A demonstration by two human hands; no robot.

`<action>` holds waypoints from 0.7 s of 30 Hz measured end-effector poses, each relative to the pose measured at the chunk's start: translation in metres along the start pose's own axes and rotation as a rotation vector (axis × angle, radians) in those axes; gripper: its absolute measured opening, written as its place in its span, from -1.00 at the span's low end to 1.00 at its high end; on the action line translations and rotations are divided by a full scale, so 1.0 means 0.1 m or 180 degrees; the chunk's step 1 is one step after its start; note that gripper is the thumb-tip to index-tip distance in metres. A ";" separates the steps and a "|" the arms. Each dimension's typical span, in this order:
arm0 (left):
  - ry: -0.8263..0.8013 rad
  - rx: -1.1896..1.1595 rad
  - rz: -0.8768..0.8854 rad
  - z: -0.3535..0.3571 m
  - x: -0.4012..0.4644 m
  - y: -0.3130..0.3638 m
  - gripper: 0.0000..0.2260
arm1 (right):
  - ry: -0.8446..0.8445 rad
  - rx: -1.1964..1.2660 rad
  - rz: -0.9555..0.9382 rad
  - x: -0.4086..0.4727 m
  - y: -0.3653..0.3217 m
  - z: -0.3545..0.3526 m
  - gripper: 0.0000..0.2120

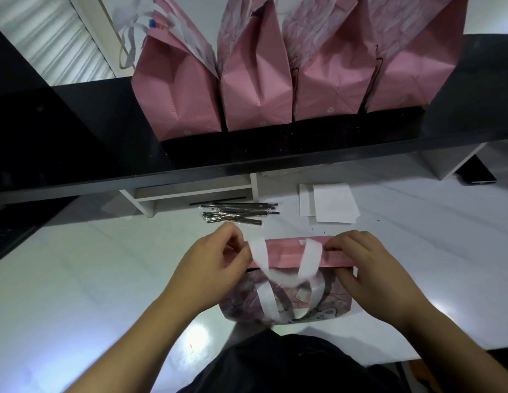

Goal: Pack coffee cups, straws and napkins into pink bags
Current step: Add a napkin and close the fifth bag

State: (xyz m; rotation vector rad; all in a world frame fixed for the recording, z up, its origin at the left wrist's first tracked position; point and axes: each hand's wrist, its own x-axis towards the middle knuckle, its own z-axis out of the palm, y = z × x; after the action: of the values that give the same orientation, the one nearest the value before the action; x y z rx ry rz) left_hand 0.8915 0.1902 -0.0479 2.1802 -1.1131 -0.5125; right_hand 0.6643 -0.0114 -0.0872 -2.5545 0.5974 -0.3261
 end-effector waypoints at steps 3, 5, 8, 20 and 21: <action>-0.0423 0.0201 0.0353 -0.12 -0.12 -0.17 -0.76 | -0.0008 -0.0036 -0.0014 0.00 0.01 0.02 -0.66; -0.0415 0.0215 0.0430 -0.17 -0.19 -0.26 -0.63 | 0.0036 -0.0036 -0.0013 0.00 0.00 0.02 -0.65; -0.0398 -0.0009 0.0393 -0.18 -0.21 -0.35 -0.62 | 0.0134 -0.0102 -0.0096 0.01 -0.02 0.03 -0.63; 0.0251 0.0911 0.1486 0.06 -0.04 -0.61 -0.88 | 0.0565 -0.0811 -0.0878 0.01 0.08 0.04 -0.83; 0.0182 0.0976 0.1537 0.05 -0.04 -0.63 -0.90 | 0.0567 -0.0810 -0.0925 0.01 0.08 0.04 -0.78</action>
State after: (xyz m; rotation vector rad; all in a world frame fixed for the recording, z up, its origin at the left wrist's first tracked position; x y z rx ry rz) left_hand 0.9229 0.2195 -0.0949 2.0470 -1.7084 -0.0669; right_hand 0.6632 -0.0164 -0.0944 -2.8835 0.3454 -0.6184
